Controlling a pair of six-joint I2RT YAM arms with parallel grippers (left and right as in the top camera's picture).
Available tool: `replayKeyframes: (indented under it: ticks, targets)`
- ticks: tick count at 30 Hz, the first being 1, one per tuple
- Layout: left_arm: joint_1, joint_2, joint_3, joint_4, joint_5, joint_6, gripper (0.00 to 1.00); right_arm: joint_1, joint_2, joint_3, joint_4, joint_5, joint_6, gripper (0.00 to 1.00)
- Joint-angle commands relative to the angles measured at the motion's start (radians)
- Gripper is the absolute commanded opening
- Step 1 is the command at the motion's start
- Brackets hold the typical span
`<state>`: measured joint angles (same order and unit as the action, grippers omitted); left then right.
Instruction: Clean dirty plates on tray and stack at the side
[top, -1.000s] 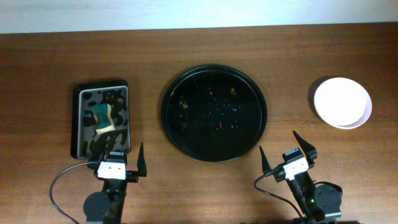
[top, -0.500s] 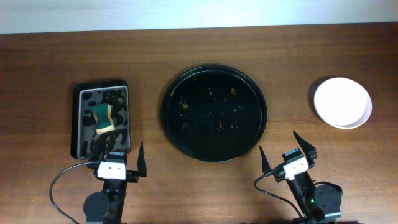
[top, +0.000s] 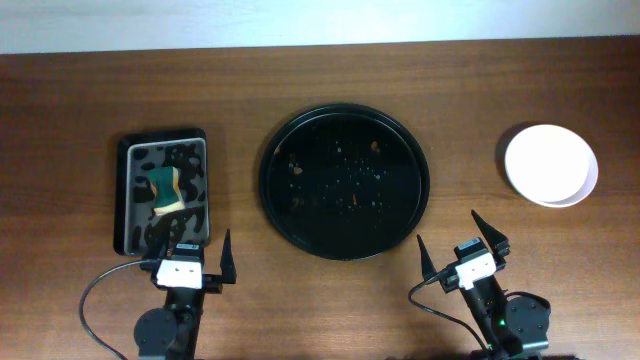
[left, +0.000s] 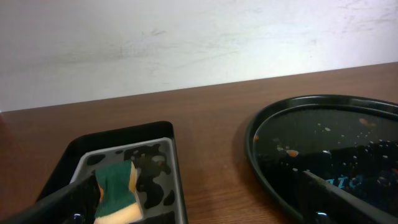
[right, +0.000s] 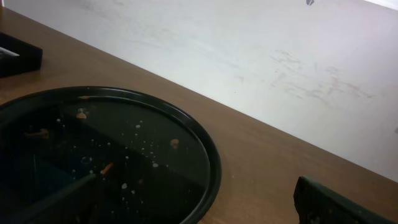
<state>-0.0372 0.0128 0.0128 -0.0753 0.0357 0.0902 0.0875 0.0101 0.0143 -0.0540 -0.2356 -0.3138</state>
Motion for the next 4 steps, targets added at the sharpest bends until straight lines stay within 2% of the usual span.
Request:
replayKeyframes:
  ticks: [1, 4]
  targets:
    - [-0.004, -0.007, -0.004, -0.005, -0.006, 0.009, 0.99, -0.004, -0.007, -0.009, 0.001, 0.004, 0.009, 0.99]
    - [-0.004, -0.007, -0.004, -0.005, -0.006, 0.009, 0.99, -0.004, -0.006, -0.009, 0.001, 0.005, 0.009, 0.99]
